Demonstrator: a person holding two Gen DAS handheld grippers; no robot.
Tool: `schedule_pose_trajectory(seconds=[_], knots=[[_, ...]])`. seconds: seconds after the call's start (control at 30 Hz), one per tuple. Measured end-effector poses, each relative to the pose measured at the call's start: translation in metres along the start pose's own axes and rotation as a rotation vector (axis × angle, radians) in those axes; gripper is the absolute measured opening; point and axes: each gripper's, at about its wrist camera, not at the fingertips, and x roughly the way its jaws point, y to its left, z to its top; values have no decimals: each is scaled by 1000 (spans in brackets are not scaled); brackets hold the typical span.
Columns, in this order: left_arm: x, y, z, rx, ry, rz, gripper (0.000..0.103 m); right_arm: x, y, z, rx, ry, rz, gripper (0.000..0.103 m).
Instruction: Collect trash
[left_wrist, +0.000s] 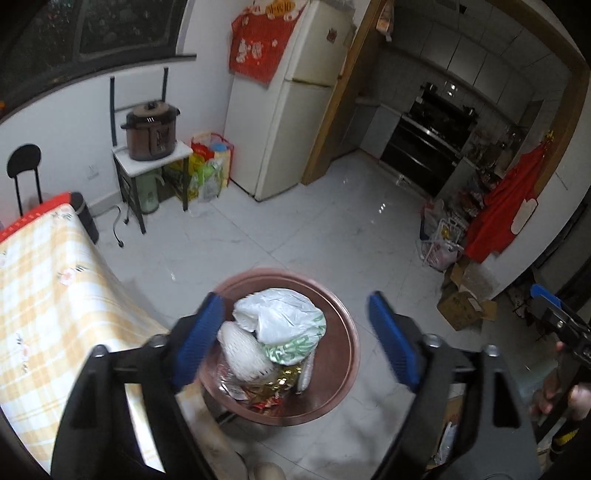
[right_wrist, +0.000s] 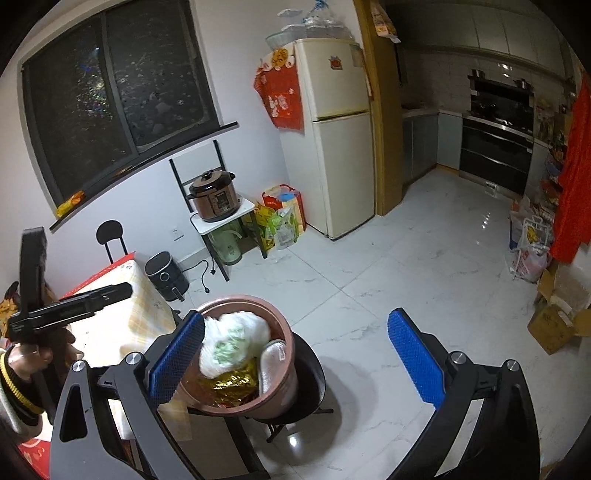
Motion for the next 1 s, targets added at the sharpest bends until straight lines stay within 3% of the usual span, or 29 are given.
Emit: schedule_pose_trajectory(seconds=[0.2,0.27,0.53,0.77,1.0], knots=[[-61,9,1,23,-85,29,87,-10,36,12,-49,-32,18,98],[-86,14,0,34,-120,46,97,-18,53,16,-70,-50,20,98],[-178,41,-14,87,-209,93,97,-54,122,16,-110,-118,9,98],[-266,88,-33,113,-270,185,97,-86,193,9,-127,-159,-4,98],[-321,129,-52,103,-299,230,97,-106,251,-3,-152,-172,-8,98]])
